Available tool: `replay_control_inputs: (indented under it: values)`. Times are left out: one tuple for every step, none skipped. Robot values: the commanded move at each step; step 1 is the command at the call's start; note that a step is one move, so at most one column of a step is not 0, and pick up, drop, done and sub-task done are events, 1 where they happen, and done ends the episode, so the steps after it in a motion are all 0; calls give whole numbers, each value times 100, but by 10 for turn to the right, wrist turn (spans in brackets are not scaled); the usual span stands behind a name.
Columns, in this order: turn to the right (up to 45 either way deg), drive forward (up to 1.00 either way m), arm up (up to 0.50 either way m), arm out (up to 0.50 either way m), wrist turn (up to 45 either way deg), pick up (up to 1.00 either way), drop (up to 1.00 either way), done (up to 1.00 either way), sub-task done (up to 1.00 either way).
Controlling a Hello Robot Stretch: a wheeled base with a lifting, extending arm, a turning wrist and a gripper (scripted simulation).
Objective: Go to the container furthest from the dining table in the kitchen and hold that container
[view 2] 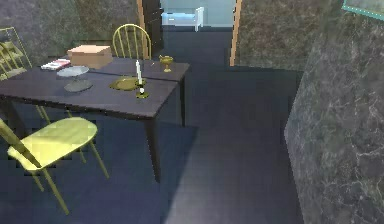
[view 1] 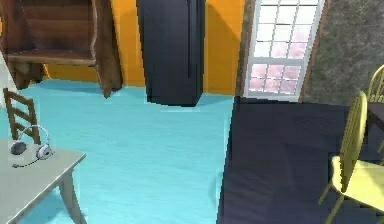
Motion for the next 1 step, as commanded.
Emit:
replay_control_inputs:
  values:
    - [30, 0, 0, 0, 0, 0, 0, 0, 0]
